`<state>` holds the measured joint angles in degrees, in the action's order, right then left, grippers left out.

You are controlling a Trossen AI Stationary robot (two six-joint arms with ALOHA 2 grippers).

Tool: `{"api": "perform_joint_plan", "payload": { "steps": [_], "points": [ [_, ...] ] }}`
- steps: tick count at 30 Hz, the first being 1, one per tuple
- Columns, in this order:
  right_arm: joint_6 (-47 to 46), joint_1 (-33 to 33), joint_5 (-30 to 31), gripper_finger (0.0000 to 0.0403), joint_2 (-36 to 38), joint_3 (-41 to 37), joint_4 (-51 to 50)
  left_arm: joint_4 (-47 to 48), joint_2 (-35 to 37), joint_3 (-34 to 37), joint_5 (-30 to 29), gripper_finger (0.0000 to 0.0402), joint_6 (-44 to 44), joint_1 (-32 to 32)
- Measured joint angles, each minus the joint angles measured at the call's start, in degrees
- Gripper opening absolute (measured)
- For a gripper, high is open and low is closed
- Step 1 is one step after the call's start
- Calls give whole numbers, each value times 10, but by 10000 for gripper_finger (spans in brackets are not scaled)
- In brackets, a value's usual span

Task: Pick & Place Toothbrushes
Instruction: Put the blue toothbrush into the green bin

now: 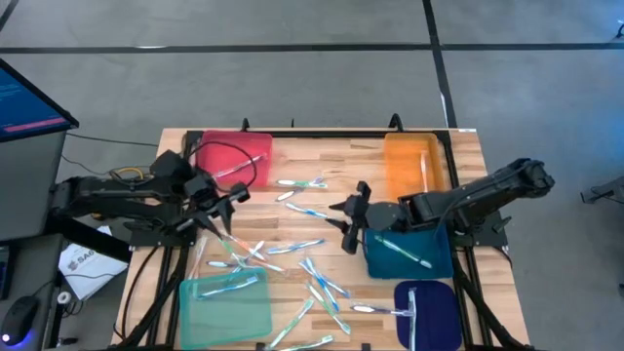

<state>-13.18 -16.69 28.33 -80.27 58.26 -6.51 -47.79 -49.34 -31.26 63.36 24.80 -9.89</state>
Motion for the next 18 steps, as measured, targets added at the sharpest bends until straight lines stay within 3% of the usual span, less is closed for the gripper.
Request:
{"api": "perform_joint_plan", "payload": {
  "steps": [6,10,18],
  "points": [
    [86,-13,0,162,-39,0,98,2,7,1,-2,72,-1,3],
    [88,1,0,160,-66,1,131,6,6,1,-9,72,9,5],
    [-18,71,0,145,-100,36,-4,20,5,1,-11,72,7,24]
  ]
}}
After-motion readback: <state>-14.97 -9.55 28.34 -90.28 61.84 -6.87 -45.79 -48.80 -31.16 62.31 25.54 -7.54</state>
